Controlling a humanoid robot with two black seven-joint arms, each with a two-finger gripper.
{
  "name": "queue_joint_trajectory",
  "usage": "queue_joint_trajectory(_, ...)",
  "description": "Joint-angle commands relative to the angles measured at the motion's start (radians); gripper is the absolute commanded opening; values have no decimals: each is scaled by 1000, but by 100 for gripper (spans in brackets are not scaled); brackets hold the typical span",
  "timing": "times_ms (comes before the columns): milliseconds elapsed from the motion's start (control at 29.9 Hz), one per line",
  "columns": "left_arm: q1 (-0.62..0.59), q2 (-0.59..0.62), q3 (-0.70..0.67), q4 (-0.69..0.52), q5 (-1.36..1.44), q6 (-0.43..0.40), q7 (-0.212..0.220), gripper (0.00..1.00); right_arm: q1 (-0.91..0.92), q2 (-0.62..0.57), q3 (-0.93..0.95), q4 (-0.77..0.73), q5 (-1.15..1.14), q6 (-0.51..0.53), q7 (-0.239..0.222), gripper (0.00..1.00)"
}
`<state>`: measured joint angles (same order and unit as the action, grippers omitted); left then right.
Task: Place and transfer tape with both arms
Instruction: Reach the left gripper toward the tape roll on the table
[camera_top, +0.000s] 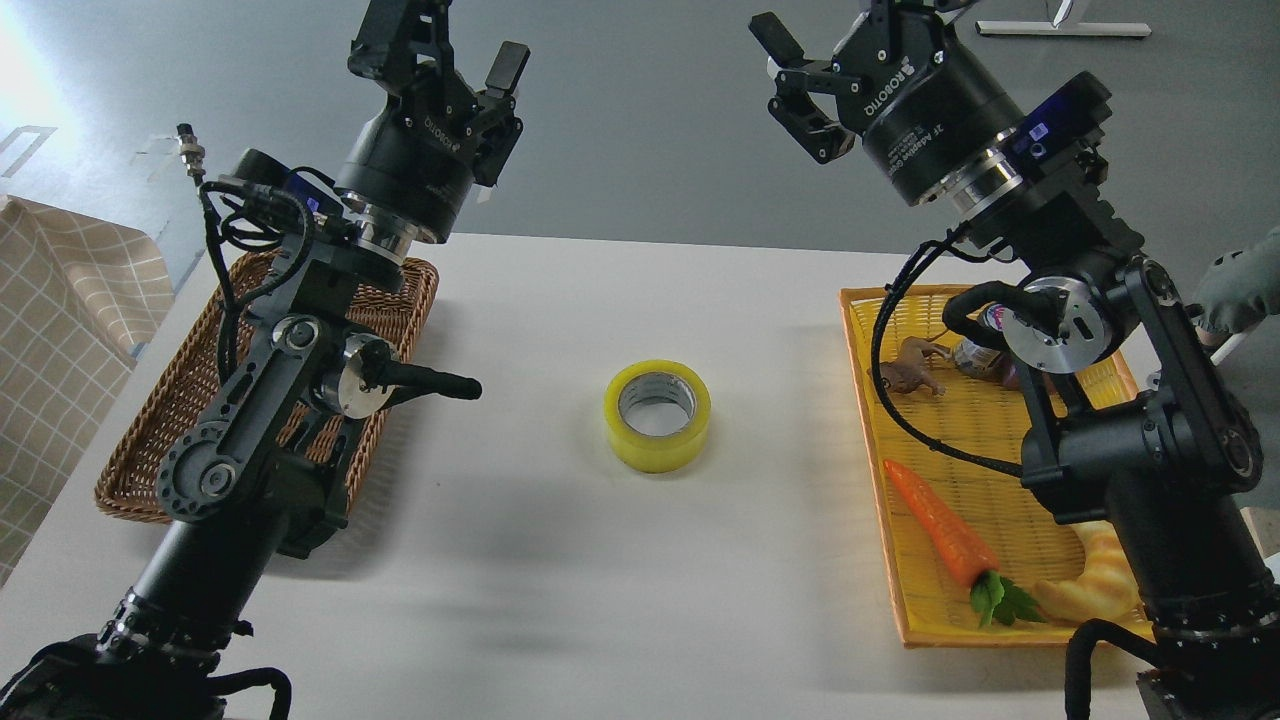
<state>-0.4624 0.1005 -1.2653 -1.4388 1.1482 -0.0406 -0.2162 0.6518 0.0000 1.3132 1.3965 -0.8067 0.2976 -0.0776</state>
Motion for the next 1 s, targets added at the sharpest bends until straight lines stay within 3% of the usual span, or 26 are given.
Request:
queue_joint_trajectory(0, -5, 10, 53, 0, 200, 47, 0, 98, -1, 0, 4, -1, 0, 0, 1, 100)
queue_joint_trajectory(301, -62, 27, 210, 6, 479, 48, 23, 98, -1, 0, 9, 3, 0, -3, -1, 100)
queue_joint_trajectory(368, -65, 33, 277, 20, 562, 48, 50, 98, -1, 0, 11, 4, 0, -3, 1, 100)
queue_joint_trajectory(434, -70, 42, 346, 46, 661, 47, 142, 98, -1, 0, 17, 6, 0, -6, 1, 100)
queue_joint_trajectory(535, -81, 68, 397, 86, 724, 45, 216, 98, -1, 0, 23, 6, 0, -8, -1, 100)
queue_joint_trajectory(835, -148, 84, 569, 303, 902, 47, 230, 98, -1, 0, 35, 7, 0, -11, -1, 100)
queue_joint_trajectory(969, -142, 88, 622, 304, 927, 47, 230, 98, -1, 0, 40, 6, 0, -11, -1, 100)
